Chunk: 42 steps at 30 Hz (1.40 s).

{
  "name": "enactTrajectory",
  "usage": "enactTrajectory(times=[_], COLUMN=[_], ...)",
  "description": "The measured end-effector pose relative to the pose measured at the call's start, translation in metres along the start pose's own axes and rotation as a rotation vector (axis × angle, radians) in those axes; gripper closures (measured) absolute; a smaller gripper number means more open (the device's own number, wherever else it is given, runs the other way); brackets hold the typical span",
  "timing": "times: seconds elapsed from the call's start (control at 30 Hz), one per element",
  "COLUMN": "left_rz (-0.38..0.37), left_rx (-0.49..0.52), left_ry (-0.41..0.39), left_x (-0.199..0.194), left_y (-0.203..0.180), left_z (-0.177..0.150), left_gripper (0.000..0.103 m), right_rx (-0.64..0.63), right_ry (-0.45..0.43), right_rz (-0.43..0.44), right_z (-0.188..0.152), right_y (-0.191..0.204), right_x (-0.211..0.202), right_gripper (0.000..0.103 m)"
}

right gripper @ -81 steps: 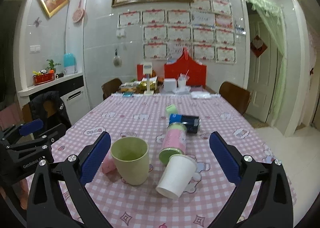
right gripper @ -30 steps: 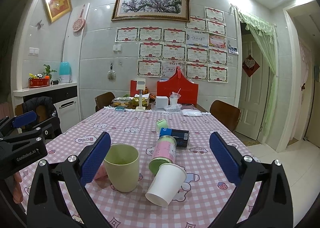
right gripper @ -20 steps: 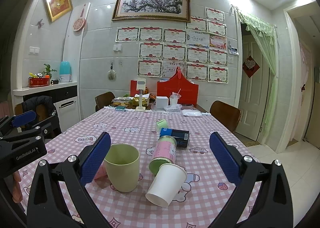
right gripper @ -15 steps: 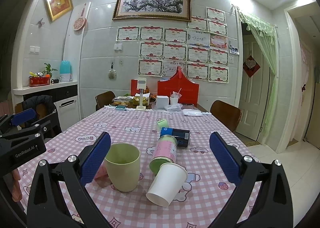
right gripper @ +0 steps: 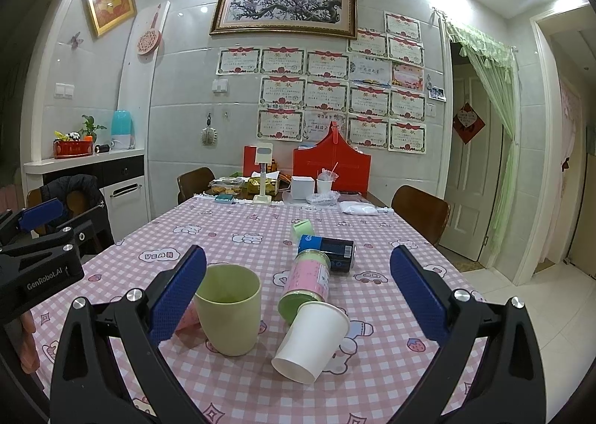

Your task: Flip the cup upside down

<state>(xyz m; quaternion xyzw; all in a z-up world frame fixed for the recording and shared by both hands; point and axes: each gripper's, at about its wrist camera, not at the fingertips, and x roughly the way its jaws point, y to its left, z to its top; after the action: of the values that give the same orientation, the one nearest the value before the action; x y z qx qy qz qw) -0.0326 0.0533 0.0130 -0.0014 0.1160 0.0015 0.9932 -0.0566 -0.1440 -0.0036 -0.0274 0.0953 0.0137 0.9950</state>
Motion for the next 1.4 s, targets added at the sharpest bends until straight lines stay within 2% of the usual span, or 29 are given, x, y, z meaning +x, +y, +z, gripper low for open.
enactTrajectory(times=[1.4], left_rz=[0.014], left_rx=[0.018], left_ry=[-0.02], left_x=[0.0008], left_y=[0.0014], left_z=[-0.0038], left_gripper=[0.029], right_rx=[0.002], right_ry=[0.005], right_rz=[-0.001], right_z=[-0.0022], right_y=[-0.0026], right_x=[0.0056], right_gripper=[0.008])
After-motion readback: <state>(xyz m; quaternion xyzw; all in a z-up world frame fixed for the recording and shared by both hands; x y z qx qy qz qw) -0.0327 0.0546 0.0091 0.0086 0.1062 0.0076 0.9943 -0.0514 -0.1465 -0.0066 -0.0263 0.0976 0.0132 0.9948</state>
